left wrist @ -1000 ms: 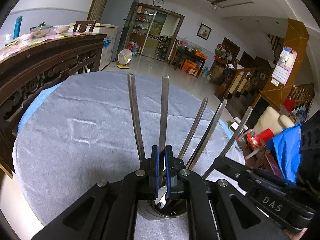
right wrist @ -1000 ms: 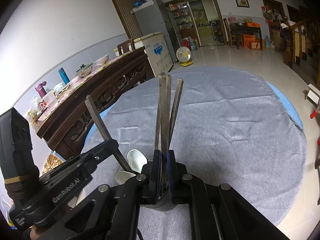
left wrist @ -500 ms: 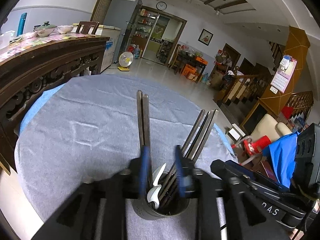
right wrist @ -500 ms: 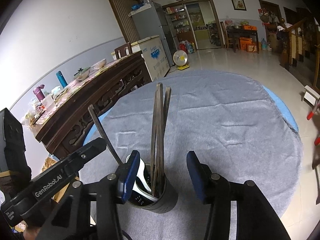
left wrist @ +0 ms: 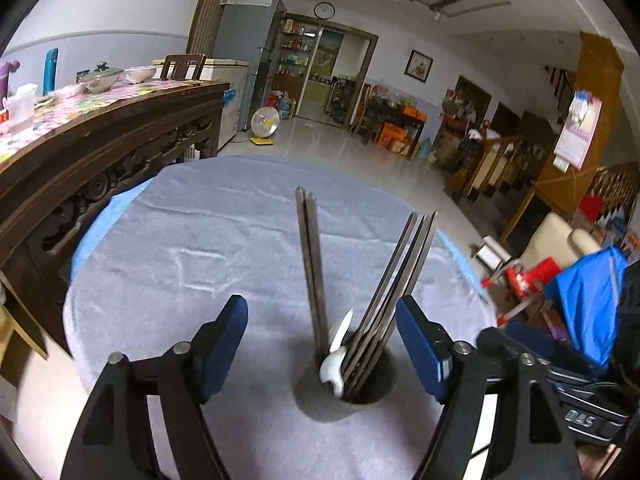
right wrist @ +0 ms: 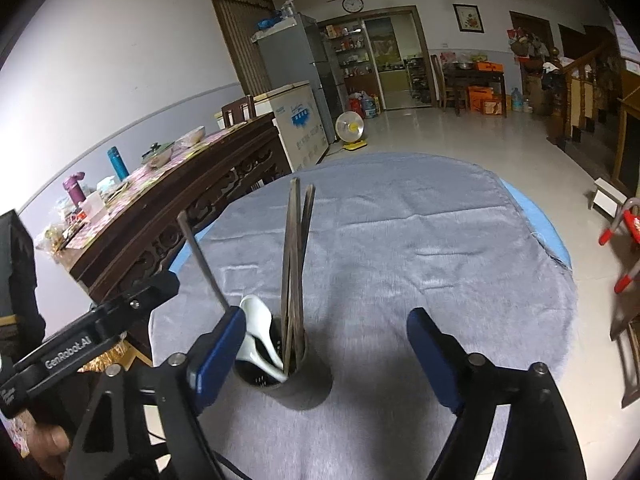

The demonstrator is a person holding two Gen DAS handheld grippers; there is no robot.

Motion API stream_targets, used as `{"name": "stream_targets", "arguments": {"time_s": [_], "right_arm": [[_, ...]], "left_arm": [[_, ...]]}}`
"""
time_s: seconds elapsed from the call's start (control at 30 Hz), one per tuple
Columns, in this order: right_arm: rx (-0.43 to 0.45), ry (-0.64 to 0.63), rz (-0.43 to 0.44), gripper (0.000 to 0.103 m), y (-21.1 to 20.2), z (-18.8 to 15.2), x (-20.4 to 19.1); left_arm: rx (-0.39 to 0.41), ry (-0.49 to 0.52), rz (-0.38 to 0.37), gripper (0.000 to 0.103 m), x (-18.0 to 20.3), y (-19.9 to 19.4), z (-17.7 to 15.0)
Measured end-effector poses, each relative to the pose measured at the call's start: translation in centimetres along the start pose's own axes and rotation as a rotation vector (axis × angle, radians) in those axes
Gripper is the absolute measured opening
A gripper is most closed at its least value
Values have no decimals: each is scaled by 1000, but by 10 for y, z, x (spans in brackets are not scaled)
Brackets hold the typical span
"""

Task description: Organize utensils

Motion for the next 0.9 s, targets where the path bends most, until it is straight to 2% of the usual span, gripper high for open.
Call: {"name": "stream_targets", "arguments": {"time_s": [0.1, 0.43, 0.57, 0.63, 0.9], "right_arm": [[-11, -24, 3, 100, -5, -7, -6], [-77, -98, -22, 101, 1, -46, -20], [-74, -105, -42, 103, 1, -48, -19], [-68, -104, -54, 103, 0, -46, -18], [-71, -123, -66, 103, 3, -45, -25]], "left_arm": [[-18, 14, 36, 84, -3, -2, -5], [-83, 70, 102, 87, -11, 0, -16], [-92, 83, 104, 88, -13, 1, -18], [-95, 87, 100, 92, -13, 1, -18], [-87, 113, 103, 94, -10, -1, -16]]}}
Point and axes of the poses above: each gripper's, at about its wrist camera, not at the fingertips, and y roughly the way its jaws point, x to its right, z to its top, the point moved 8 cm from there along y, roughly the way its jaws point
